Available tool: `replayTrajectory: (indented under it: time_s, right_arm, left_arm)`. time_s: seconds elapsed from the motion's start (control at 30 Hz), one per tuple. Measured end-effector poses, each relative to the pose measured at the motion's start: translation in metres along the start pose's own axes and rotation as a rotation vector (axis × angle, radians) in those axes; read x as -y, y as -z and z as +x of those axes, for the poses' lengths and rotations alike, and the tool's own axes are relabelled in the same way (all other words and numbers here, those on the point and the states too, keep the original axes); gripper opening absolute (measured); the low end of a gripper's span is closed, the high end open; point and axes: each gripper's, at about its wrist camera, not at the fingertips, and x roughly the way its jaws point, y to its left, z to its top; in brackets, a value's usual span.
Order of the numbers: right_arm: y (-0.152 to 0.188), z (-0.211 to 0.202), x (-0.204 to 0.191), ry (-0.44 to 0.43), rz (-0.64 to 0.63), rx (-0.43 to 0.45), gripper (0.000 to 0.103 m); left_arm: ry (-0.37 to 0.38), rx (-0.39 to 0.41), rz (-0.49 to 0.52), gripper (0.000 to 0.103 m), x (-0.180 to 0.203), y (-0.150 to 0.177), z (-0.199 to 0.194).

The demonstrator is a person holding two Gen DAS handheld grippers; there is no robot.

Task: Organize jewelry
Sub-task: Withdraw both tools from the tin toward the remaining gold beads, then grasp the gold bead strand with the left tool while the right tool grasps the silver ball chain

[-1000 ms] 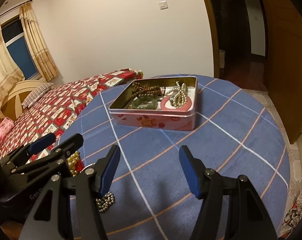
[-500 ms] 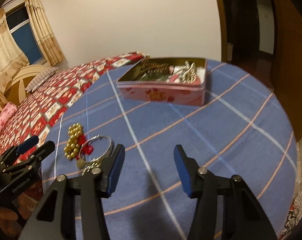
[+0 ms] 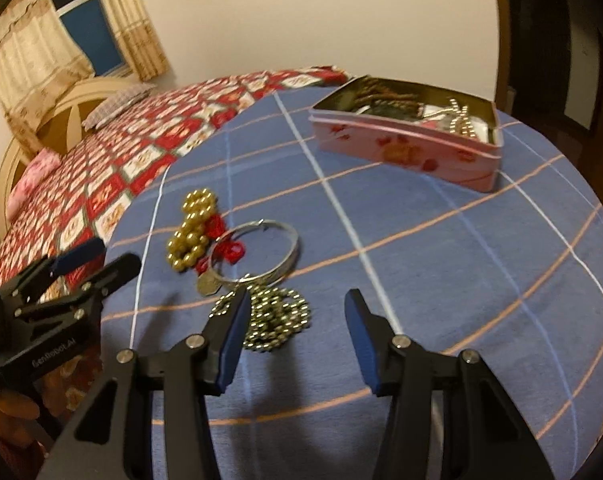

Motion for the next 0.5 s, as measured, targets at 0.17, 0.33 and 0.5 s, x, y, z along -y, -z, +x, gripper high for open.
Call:
replayTrajectory:
  time_s: [0.17,0.33,0.5]
  right_arm:
    - [-0.002,0.024,-0.016,-0.026,-0.040,-0.074,0.058]
    - [-0.002,0.029,-0.034,0.022,-0.141,-0.089,0.052]
    - [0.000,0.024,-0.027,0.024,-0.147,-0.081,0.022]
  left_arm:
    - [0.003,-0.010,-0.028,0.069,-0.007,0.000,0.000]
    - [0.006,-0.019,-0.041,0.069,-0.011,-0.002,0.002]
    - [0.022,-0.025,-0.038,0.069,-0.008,-0.003,0.004]
